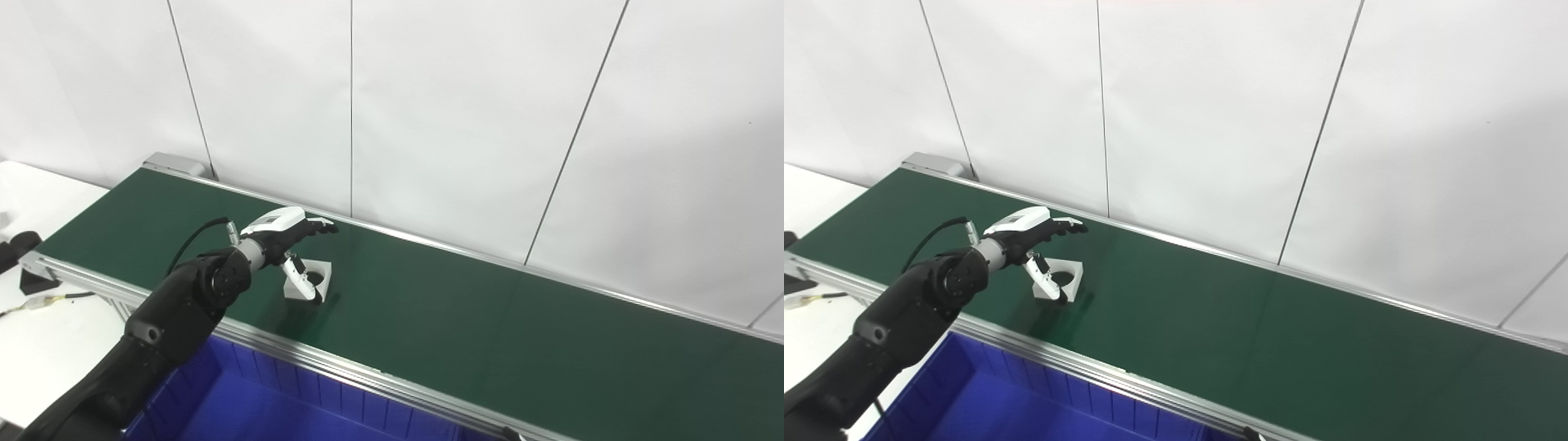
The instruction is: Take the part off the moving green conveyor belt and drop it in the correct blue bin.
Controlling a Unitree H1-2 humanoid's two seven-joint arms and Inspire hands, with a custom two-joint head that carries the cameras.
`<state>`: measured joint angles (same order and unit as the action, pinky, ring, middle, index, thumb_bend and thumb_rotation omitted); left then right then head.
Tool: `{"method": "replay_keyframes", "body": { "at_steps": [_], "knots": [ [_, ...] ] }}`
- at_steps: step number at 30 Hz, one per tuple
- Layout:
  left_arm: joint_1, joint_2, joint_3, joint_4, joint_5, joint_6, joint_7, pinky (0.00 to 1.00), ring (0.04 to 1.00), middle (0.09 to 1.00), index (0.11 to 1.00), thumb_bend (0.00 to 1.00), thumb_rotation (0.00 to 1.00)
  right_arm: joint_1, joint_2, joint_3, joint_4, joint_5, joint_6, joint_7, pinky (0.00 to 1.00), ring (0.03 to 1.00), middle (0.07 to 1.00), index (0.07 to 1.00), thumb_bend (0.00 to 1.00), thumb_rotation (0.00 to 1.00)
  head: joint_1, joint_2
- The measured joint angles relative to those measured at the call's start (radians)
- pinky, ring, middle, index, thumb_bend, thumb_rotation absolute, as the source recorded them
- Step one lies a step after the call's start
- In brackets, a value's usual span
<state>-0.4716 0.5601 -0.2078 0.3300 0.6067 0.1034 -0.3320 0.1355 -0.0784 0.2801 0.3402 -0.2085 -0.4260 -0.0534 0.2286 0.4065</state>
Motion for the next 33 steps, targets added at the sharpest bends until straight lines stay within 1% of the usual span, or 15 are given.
{"method": "replay_keyframes", "body": {
  "at_steps": [2, 4, 9, 14, 18, 22, 25, 30, 33],
  "knots": [
    [-0.005, 0.000, -0.009, 0.011, 0.017, 0.000, 0.011, 0.83, 0.884, 0.901, 0.889, 0.96, 0.12, 0.004, 0.000, 0.000, -0.002, 0.000, 0.000, 0.000, 0.70, 0.786, 0.844, 0.910, 0.60, 0.41, 0.000, 0.000],
    [-0.016, 0.000, -0.017, 0.043, 0.033, 0.000, 0.019, 0.84, 0.886, 0.902, 0.887, 0.97, 0.12, 0.005, 0.000, 0.001, -0.003, 0.001, 0.000, 0.000, 0.70, 0.788, 0.845, 0.911, 0.61, 0.41, 0.000, 0.002],
    [-0.028, -0.002, -0.040, 0.087, 0.055, 0.000, 0.045, 0.85, 0.893, 0.910, 0.886, 0.97, 0.12, 0.014, -0.001, 0.001, -0.005, 0.001, 0.000, 0.001, 0.70, 0.786, 0.845, 0.910, 0.62, 0.43, -0.002, 0.005],
    [-0.029, -0.015, -0.056, 0.109, 0.067, 0.018, 0.063, 0.89, 0.912, 0.926, 0.896, 0.94, 0.11, 0.017, -0.003, 0.001, -0.013, 0.003, 0.000, 0.005, 0.70, 0.787, 0.847, 0.910, 0.62, 0.43, -0.002, 0.008],
    [-0.034, -0.038, -0.075, 0.147, 0.071, 0.029, 0.083, 0.87, 0.898, 0.924, 0.896, 0.95, 0.12, 0.018, -0.002, -0.001, -0.029, 0.005, 0.000, 0.007, 0.70, 0.787, 0.848, 0.910, 0.62, 0.42, -0.002, 0.011],
    [-0.036, -0.061, -0.094, 0.178, 0.075, 0.029, 0.103, 0.88, 0.897, 0.918, 0.887, 0.95, 0.14, 0.024, -0.003, -0.003, -0.029, 0.018, 0.000, 0.007, 0.71, 0.786, 0.846, 0.909, 0.63, 0.42, -0.003, 0.015],
    [-0.039, -0.073, -0.108, 0.196, 0.078, 0.029, 0.114, 0.87, 0.894, 0.906, 0.883, 0.95, 0.14, 0.028, -0.003, -0.003, -0.030, 0.019, 0.000, 0.007, 0.71, 0.788, 0.845, 0.910, 0.62, 0.42, -0.005, 0.017],
    [-0.044, -0.086, -0.124, 0.208, 0.083, 0.028, 0.139, 0.86, 0.889, 0.899, 0.865, 0.96, 0.12, 0.031, -0.005, -0.004, -0.035, 0.019, 0.000, 0.007, 0.70, 0.783, 0.845, 0.910, 0.62, 0.43, -0.003, 0.020],
    [-0.052, -0.099, -0.132, 0.218, 0.083, 0.026, 0.148, 0.86, 0.889, 0.901, 0.862, 0.96, 0.12, 0.031, -0.008, -0.004, -0.035, 0.019, 0.000, 0.007, 0.70, 0.783, 0.845, 0.909, 0.62, 0.43, -0.003, 0.020]
  ]
}}
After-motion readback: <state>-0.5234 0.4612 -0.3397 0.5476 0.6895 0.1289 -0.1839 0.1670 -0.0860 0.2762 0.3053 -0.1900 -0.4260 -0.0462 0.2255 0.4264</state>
